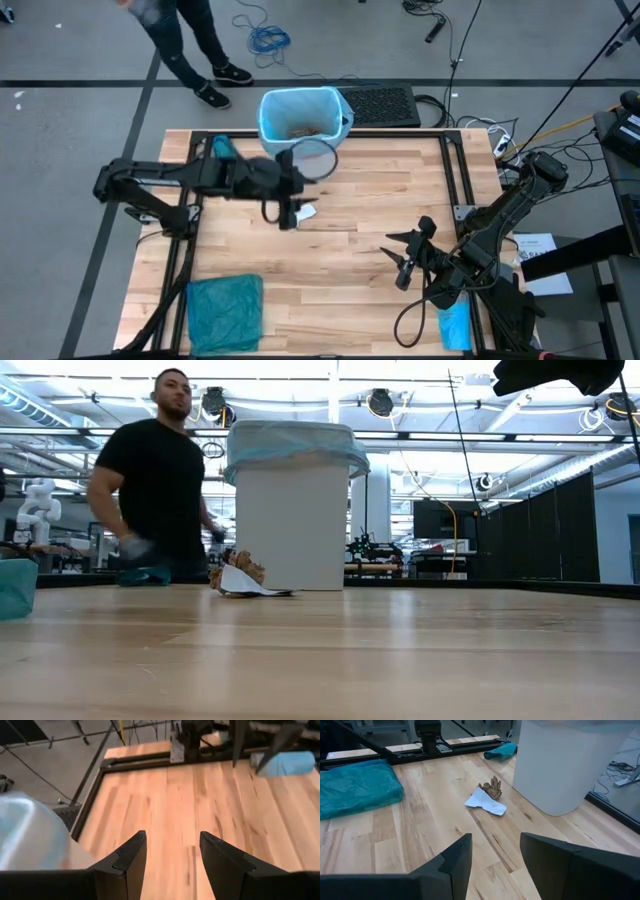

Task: Place trash/remove bag and relplace
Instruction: Put the brown paper into the blue trash bag inside the white trash bin

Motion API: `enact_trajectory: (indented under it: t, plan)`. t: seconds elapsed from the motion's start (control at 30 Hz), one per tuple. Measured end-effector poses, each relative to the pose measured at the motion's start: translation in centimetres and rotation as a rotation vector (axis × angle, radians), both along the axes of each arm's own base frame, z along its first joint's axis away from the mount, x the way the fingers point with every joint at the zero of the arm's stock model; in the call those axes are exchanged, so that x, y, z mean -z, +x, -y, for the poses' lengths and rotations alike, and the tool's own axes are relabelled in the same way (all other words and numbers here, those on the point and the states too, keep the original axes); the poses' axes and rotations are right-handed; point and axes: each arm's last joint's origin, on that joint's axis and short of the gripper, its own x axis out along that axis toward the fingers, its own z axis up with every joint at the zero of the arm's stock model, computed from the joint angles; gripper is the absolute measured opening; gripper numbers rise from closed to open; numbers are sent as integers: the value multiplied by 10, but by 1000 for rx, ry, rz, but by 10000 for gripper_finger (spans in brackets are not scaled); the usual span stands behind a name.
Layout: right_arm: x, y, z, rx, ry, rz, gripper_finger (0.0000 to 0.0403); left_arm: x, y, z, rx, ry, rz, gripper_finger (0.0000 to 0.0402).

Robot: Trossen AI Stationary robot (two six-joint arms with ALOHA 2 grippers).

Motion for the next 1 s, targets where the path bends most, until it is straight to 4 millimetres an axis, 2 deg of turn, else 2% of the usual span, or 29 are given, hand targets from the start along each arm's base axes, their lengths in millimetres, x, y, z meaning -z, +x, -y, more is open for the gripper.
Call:
enact_trajectory:
  t: [0.2,0.37,0.53,1.0]
  plan:
    - [0,0,0,0,0,0,160,53,0,21,-61,-2,-88,180]
    - [0,0,0,1,1,1,160,110,-6,19,-173,-38,-145,180]
    - [0,0,0,1,2,1,160,151,-17,11,-268,-92,-179,180]
    - [0,0,0,4,7,4,160,195,-37,1,-428,-117,-214,180]
